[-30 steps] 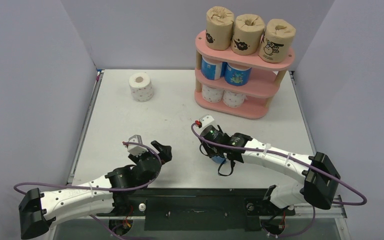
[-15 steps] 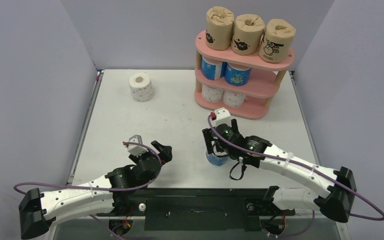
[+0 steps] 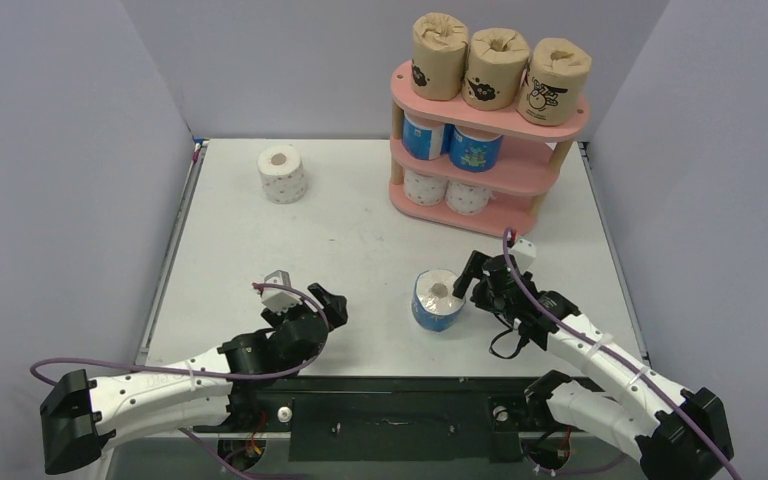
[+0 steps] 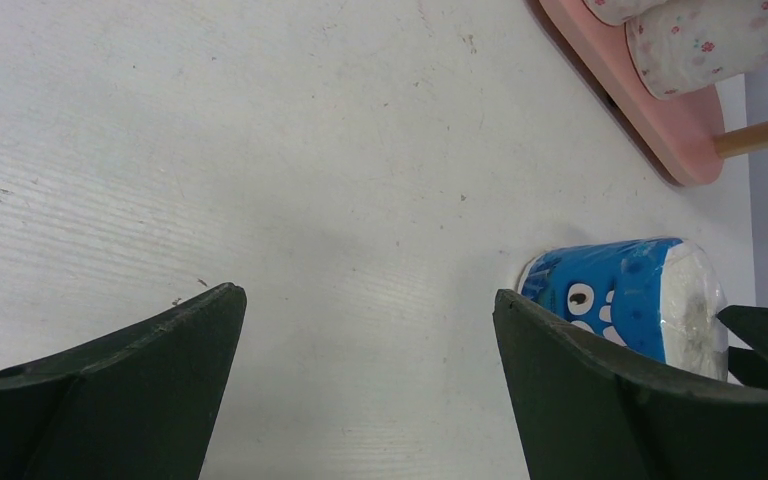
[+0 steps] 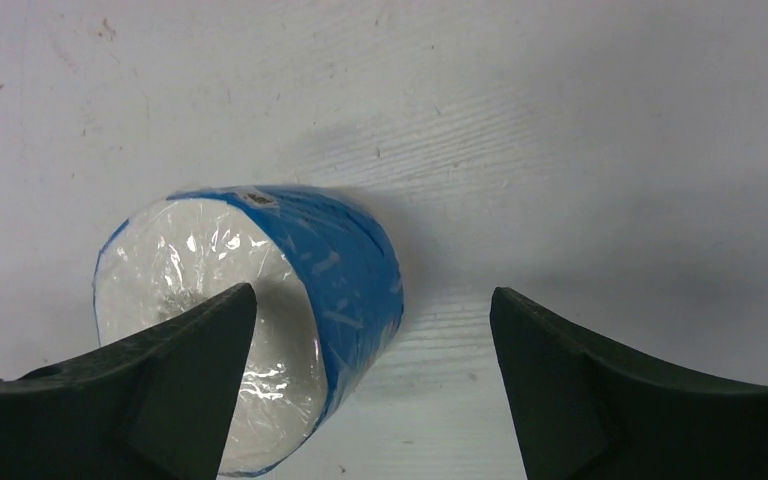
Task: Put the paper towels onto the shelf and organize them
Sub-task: Move the paper towel to the center of the board, then pick up the paper towel from the center of the board, then place the paper towel on the shelf, then move the paper towel to the shelf.
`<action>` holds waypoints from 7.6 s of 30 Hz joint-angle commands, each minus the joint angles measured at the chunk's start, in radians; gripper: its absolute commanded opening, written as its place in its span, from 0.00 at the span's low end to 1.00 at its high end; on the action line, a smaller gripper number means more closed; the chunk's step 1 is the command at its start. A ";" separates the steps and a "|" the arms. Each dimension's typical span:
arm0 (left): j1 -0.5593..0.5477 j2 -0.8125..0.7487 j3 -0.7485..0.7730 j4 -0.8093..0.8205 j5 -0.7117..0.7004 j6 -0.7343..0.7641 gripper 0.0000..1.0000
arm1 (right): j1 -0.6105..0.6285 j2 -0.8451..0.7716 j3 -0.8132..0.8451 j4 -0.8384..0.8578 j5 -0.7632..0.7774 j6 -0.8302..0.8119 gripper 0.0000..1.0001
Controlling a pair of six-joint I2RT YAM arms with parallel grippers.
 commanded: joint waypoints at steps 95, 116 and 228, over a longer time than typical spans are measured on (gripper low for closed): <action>-0.004 -0.095 -0.008 -0.018 0.058 -0.047 0.95 | -0.562 0.231 0.771 -0.074 -0.072 0.040 0.36; -0.004 -0.094 -0.009 -0.036 0.053 -0.058 0.95 | -0.582 0.365 0.813 -0.001 -0.060 0.082 0.35; -0.005 -0.036 0.031 0.068 0.099 0.024 0.95 | -0.471 -0.057 0.289 0.336 -0.052 -0.128 0.79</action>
